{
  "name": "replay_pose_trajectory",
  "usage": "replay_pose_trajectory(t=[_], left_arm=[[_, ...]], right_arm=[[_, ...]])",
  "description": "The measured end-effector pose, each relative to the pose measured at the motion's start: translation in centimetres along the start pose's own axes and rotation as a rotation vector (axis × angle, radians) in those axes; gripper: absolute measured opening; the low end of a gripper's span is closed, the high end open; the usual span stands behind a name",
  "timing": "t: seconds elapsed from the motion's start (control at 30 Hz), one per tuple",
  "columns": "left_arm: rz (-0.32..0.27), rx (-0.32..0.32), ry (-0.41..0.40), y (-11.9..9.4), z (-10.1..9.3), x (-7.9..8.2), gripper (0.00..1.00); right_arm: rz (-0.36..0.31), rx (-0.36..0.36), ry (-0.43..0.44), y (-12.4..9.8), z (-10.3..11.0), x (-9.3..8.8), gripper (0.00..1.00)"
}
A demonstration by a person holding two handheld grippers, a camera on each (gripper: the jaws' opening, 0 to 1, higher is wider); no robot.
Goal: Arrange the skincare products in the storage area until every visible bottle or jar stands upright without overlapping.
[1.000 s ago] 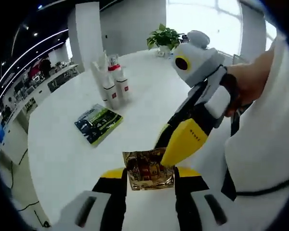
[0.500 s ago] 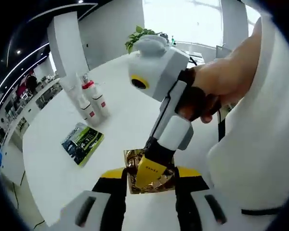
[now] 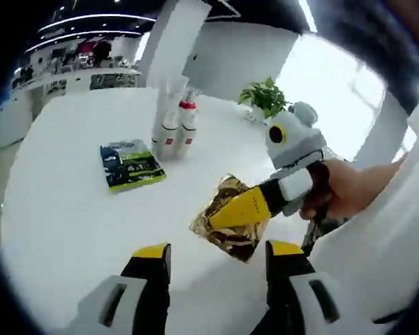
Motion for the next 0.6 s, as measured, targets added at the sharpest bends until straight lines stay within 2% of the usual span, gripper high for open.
replay_pose_trajectory(t=[0.03,0.07,0.1,0.2,0.27,0.3,0.37,0.47,0.6], left_arm=[[-0.021,-0.040,-0.074,0.0,-0.1,0.0,0.53],[-0.070,-0.069,-0.160,0.1,-0.2,0.3,0.52],[-0.095,-0.075,-0.206,0.1,-0.3,0.4,0.52],[-0.115,-0.086,-0.192,0.4,-0.8,0.6,0.50],[-0.111,-0.118,-0.225,0.8,-1.2,0.7,0.41],[-0.115,-0.148,-0.269,1.0,-1.5,0.7,0.36],[-0.138,-0.170,-0.300,1.1,-1.7,0.9,0.24],[-0.158,-0.171,-0.314,1.1,-1.9,1.0,0.22],[-0.179,-0.193,-0.349,1.1,-1.9,1.2,0.14]], right_arm=[[-0.020,0.015,0.006,0.0,0.2,0.2,0.00],[-0.029,0.027,0.013,-0.1,0.3,0.3,0.00],[-0.041,0.034,0.013,-0.1,0.4,0.5,0.00],[-0.087,0.067,0.046,0.1,0.7,0.9,0.00],[-0.105,0.086,0.050,0.2,0.9,1.0,0.00],[-0.123,0.106,0.067,0.3,1.1,1.1,0.00],[-0.133,0.115,0.080,0.3,1.2,1.2,0.00],[-0.152,0.126,0.104,0.0,1.1,1.4,0.00],[-0.165,0.139,0.114,-0.2,1.1,1.4,0.00]])
Point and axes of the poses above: the point that each gripper's makers call its tool centre point, and the gripper's own axes: y roughly forward along the fingers, z roughly to its left, x roughly out of its top, the point moved 10 cm from there along -y, roughly backward along the fingers, and after that the axes turned 11 degrees about -z, right-handed, at the moved point
